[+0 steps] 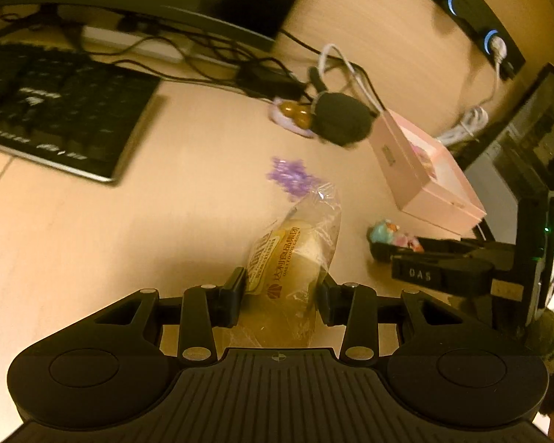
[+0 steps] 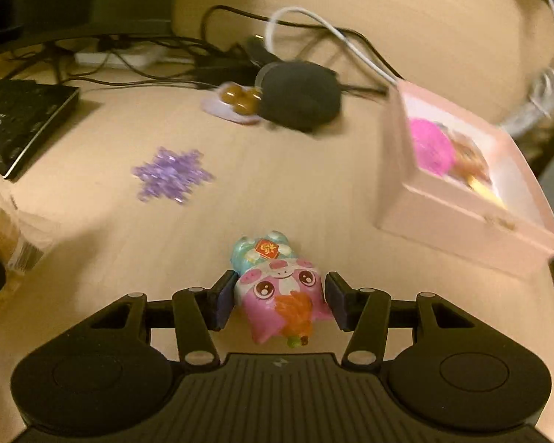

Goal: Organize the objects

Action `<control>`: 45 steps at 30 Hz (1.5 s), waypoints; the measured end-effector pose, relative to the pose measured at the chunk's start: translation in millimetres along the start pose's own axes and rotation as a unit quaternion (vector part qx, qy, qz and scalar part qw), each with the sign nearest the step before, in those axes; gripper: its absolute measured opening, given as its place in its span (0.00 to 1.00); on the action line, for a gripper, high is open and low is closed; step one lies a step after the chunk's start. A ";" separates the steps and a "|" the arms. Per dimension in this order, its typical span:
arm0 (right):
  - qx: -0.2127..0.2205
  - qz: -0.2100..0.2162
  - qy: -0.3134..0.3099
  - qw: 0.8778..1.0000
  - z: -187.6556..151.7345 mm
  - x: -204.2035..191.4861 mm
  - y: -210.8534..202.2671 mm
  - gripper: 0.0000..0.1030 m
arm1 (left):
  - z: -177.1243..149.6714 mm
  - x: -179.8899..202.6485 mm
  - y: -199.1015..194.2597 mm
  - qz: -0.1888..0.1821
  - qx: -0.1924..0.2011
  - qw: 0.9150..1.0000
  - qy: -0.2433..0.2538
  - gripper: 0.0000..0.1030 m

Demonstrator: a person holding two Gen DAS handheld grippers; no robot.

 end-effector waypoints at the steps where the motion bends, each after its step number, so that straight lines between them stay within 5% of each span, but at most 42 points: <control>1: -0.002 0.001 0.004 1.000 -1.5 2.5 -2.4 0.54 | 1.6 4.0 2.4 -0.001 0.000 1.000 0.003 0.42; 5: 0.022 0.000 -0.007 1.000 10.9 0.7 -13.0 0.77 | 14.8 5.4 5.1 0.010 0.015 1.000 -0.005 0.42; 9: 0.048 0.019 -0.026 0.998 36.0 -11.0 -18.0 0.78 | 25.2 -4.0 2.7 0.018 0.022 0.999 -0.030 0.42; 13: 0.066 0.049 -0.015 0.997 64.3 -22.9 -6.4 0.92 | 31.9 -9.4 -4.1 0.023 0.042 0.998 -0.044 0.42; 16: 0.055 0.086 -0.014 0.995 82.3 -43.4 22.4 0.92 | 31.0 -17.0 -10.8 0.035 0.048 0.997 -0.055 0.42; 25: 0.056 0.096 -0.030 0.993 105.6 -71.4 73.8 0.93 | 30.4 -39.7 -39.3 0.086 0.067 0.991 -0.075 0.42; 27: 0.057 0.107 -0.024 0.992 107.4 -70.9 75.5 0.86 | 29.0 -41.5 -41.4 0.093 0.067 0.990 -0.078 0.42; 32: 0.064 0.109 -0.020 0.992 107.0 -67.9 66.3 0.40 | 24.3 -35.4 -41.9 0.095 0.063 0.991 -0.075 0.42; 45: 0.076 0.112 -0.026 0.990 73.9 -38.2 16.6 0.39 | 7.7 3.0 -25.7 0.073 0.045 0.995 -0.049 0.42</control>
Point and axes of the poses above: each gripper's, at about its wrist camera, not at the fingertips, and y roughly the way its jaws point, x to its right, z to its top, the point moved 8 cm from there along y, roughly the way its jaws point, and after that the axes turned 11 degrees about -y, right-handed, at the moved point
